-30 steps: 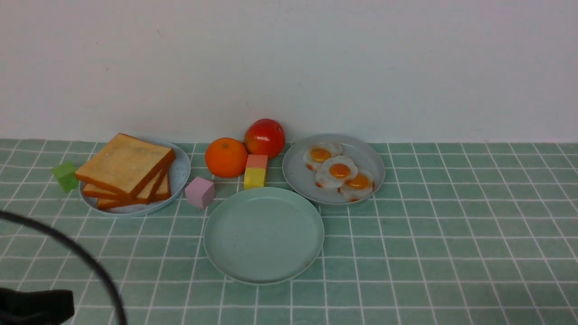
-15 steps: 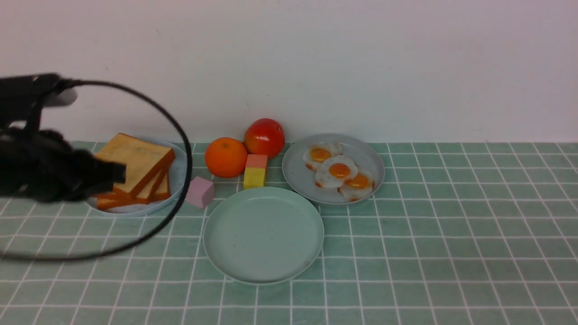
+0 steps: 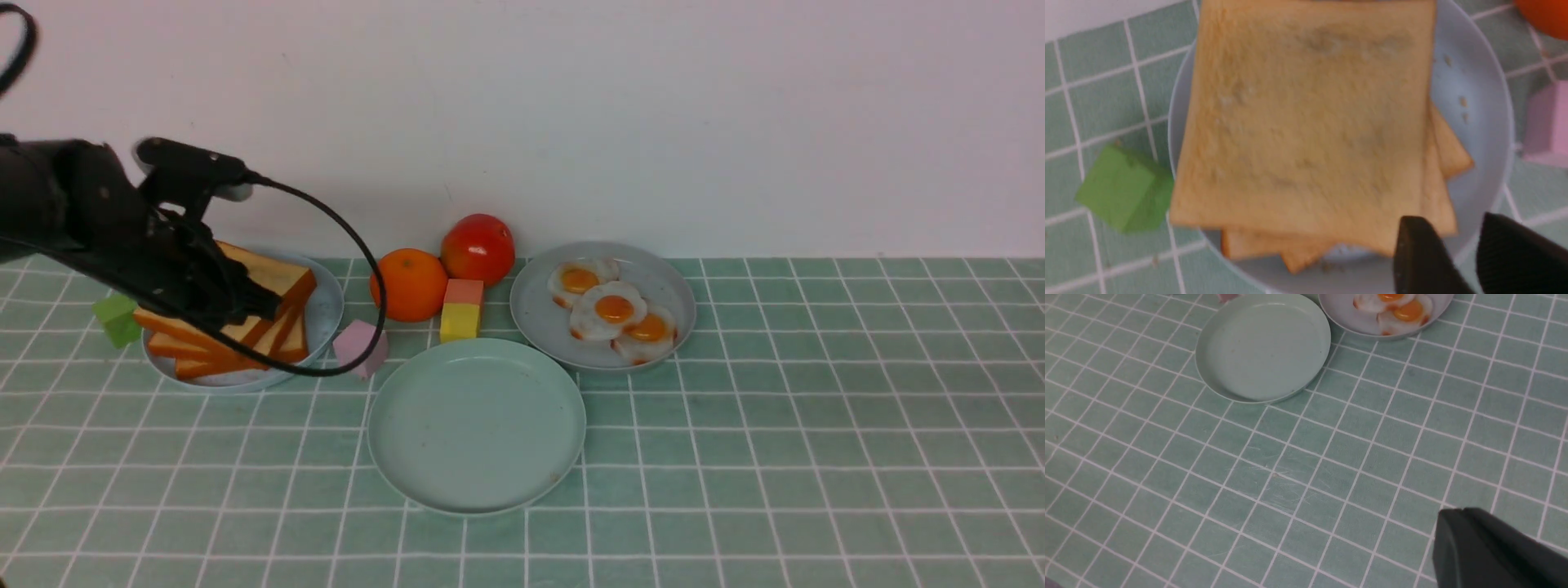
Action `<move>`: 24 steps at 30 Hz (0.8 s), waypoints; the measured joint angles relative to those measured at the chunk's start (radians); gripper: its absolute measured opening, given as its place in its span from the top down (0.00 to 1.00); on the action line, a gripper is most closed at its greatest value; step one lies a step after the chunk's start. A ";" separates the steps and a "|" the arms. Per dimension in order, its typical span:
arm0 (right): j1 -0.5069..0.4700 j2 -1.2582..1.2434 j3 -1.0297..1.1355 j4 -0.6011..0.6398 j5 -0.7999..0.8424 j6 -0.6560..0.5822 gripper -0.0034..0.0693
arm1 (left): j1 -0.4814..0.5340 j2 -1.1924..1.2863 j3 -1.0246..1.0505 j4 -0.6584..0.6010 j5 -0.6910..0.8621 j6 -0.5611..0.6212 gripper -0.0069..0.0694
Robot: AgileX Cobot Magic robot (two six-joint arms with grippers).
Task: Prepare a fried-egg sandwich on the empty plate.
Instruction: Use the left arm to grab a slice of bread
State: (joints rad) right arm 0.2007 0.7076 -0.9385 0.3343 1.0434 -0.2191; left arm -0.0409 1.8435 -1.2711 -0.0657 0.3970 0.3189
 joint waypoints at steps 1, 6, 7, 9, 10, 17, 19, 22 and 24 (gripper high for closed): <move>0.000 0.000 -0.001 0.002 0.001 -0.003 0.95 | 0.000 0.018 -0.002 0.003 -0.024 0.001 0.50; 0.000 0.000 -0.002 0.025 0.018 -0.007 0.95 | 0.000 0.095 -0.005 0.024 -0.093 0.003 0.37; 0.000 0.000 -0.002 0.032 0.023 -0.007 0.95 | 0.000 0.106 -0.005 0.028 -0.097 0.004 0.37; 0.000 0.000 -0.002 0.041 0.026 -0.007 0.95 | 0.000 0.113 -0.007 0.032 -0.099 0.004 0.37; 0.000 0.000 -0.002 0.048 0.029 -0.007 0.95 | 0.000 0.115 -0.010 0.032 -0.099 0.004 0.38; 0.000 0.000 -0.002 0.090 0.033 -0.008 0.94 | 0.000 0.110 -0.016 0.038 -0.073 0.005 0.81; 0.000 0.000 -0.002 0.090 0.039 -0.008 0.93 | -0.001 0.098 -0.016 0.038 -0.059 0.006 0.88; 0.000 0.000 -0.002 0.090 0.049 -0.008 0.93 | -0.001 0.062 -0.016 0.038 -0.027 0.007 0.89; 0.000 0.000 -0.002 0.090 0.053 -0.012 0.93 | -0.001 -0.004 -0.016 0.034 0.019 -0.012 0.89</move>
State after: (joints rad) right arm 0.2007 0.7076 -0.9407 0.4244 1.0964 -0.2308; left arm -0.0416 1.8393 -1.2867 -0.0318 0.4164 0.3073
